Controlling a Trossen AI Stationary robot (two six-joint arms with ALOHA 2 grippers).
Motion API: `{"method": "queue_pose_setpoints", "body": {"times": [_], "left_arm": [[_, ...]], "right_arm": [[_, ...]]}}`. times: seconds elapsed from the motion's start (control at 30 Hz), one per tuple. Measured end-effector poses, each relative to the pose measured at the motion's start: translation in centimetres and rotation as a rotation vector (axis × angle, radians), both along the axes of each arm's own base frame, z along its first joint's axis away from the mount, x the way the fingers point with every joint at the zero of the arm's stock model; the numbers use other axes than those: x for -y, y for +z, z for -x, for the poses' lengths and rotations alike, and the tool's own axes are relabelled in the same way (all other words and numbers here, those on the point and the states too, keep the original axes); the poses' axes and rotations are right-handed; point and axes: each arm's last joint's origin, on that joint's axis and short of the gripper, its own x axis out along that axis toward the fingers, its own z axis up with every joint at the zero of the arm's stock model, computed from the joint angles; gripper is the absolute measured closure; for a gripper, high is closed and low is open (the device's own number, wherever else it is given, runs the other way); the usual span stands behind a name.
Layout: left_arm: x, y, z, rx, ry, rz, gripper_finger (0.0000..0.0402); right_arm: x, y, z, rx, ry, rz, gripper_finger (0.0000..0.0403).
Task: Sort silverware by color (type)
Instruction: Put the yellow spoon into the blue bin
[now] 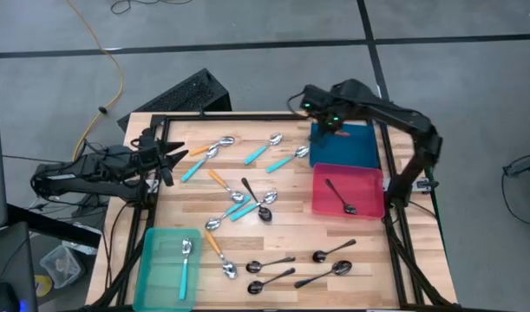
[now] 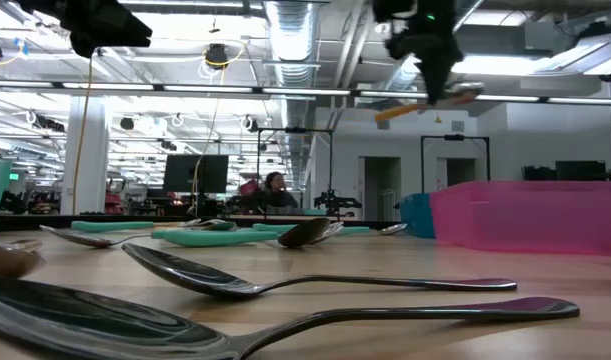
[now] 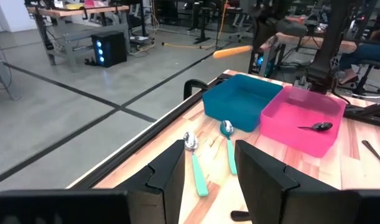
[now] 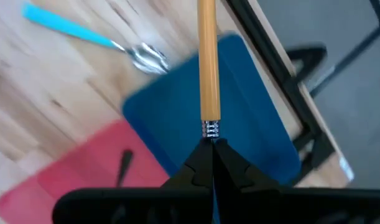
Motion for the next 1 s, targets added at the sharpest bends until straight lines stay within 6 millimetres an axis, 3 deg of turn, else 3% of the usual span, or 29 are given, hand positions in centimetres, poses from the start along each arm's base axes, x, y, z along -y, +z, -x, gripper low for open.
{"method": "queue_pose_setpoints", "body": {"times": [0.2,0.37,0.63,1.0], "left_arm": [[0.0,0.0,0.0,0.001,0.007,-0.001,0.0278],[0.0,0.0,0.0,0.001,0.007,-0.002,0.0278],[0.0,0.0,0.0,0.000,0.008,-0.002,0.0278],[0.0,-0.2,0.1,-0.023,0.008,-0.001,0.0278]], "right_arm": [[0.0,-2.6,5.0,0.001,-0.115,-0.005,0.0384],[-0.4,-5.9,7.2,0.050,-0.143,-0.012,0.0385],[0.2,-10.9,7.6,0.170,-0.052,-0.068,0.0385],[1.6,-16.2,7.5,0.039,0.023,-0.191,0.0385]]}}
